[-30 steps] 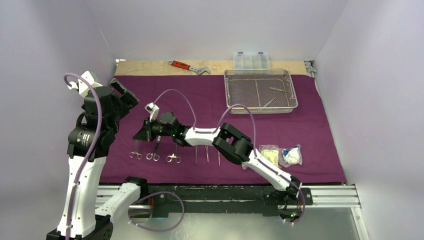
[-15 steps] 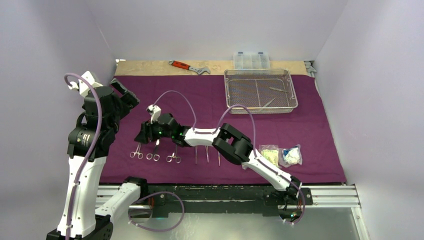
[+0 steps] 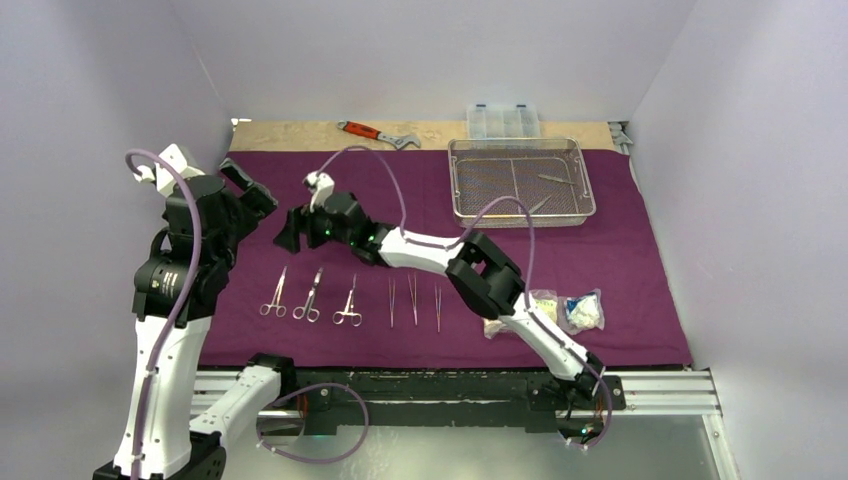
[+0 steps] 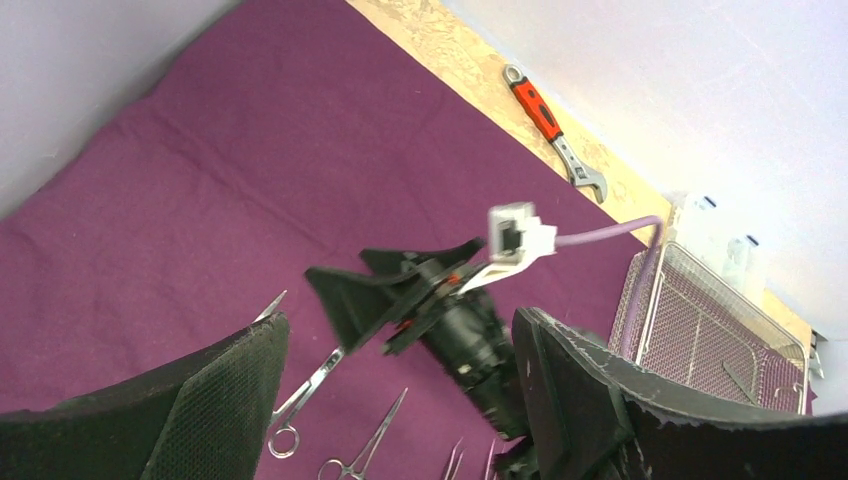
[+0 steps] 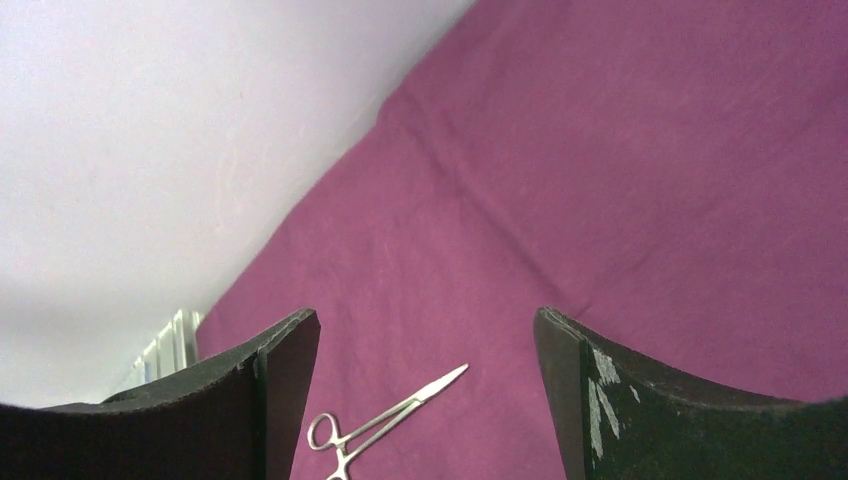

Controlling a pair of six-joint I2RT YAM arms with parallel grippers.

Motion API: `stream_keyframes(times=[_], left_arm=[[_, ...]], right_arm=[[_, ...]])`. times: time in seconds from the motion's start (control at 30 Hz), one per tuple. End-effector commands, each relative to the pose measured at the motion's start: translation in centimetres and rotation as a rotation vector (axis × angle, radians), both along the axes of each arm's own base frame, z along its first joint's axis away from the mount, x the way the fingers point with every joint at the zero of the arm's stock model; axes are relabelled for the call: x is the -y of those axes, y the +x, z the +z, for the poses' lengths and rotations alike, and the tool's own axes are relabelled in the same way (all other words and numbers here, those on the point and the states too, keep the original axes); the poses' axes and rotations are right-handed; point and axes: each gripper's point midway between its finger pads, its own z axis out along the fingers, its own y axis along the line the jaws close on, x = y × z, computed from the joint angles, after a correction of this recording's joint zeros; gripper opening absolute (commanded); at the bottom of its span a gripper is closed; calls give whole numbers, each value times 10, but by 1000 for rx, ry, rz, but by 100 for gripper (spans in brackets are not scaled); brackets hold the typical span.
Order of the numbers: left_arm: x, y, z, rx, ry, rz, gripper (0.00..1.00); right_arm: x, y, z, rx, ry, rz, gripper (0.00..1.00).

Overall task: Open and lay out the surgical kit
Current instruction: Place the medical item in the surgical kit, then pick up the medical item from the container.

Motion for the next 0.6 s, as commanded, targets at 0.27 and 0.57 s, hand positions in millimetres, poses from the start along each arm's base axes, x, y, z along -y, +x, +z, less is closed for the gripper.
stream_keyframes(times=[0.27,0.57], left_arm=[[27,17,41,233,19,-189,82],[48,22,33,198,106,-365,99]], right_arm=[[182,122,156,141,-126,-394,79],[410,164,197,69,-426,-821,83]])
